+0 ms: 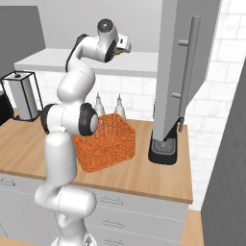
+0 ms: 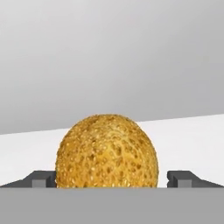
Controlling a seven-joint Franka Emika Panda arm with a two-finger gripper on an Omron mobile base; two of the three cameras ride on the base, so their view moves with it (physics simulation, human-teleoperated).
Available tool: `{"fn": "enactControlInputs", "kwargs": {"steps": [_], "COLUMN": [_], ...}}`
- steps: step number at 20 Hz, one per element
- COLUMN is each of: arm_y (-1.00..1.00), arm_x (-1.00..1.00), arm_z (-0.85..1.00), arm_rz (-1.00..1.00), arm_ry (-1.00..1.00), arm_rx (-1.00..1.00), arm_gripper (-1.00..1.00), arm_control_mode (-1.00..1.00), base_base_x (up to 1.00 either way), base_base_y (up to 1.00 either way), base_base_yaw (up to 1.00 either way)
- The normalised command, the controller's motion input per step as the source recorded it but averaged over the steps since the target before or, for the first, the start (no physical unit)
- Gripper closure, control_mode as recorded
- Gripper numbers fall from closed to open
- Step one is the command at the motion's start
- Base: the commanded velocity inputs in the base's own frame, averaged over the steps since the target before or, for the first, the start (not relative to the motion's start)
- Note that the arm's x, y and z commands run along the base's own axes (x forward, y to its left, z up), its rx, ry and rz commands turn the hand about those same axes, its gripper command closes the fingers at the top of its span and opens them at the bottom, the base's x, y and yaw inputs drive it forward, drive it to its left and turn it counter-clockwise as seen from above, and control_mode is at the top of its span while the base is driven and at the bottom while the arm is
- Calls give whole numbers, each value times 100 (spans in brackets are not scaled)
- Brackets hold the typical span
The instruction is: Open the cabinet, pick up the bread from the cabinet and place it in the basket. Then move the basket to the dining counter.
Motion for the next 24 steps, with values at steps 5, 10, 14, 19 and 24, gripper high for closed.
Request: {"fn": "enactControlInputs", "kwargs": {"steps": [5, 10, 14, 19, 24], "arm_y": [10, 19, 1, -13, -2], "arm_x": [19, 16, 0, -68, -100], "arm_z": [-31, -20, -17, -2, -11], "arm_rz": [0, 0, 0, 0, 0], "arm_ry": [0, 0, -1, -9, -16], "arm_rx": [0, 0, 0, 1, 3], "arm_gripper": [-100, 100, 100, 100, 100], "arm_control_mode": [-100, -100, -100, -100, -100], "base_base_x": [0, 0, 0, 0, 0], "base_base_y": [0, 0, 0, 0, 0], "base_base_yaw": [0, 0, 0, 0, 0]}}
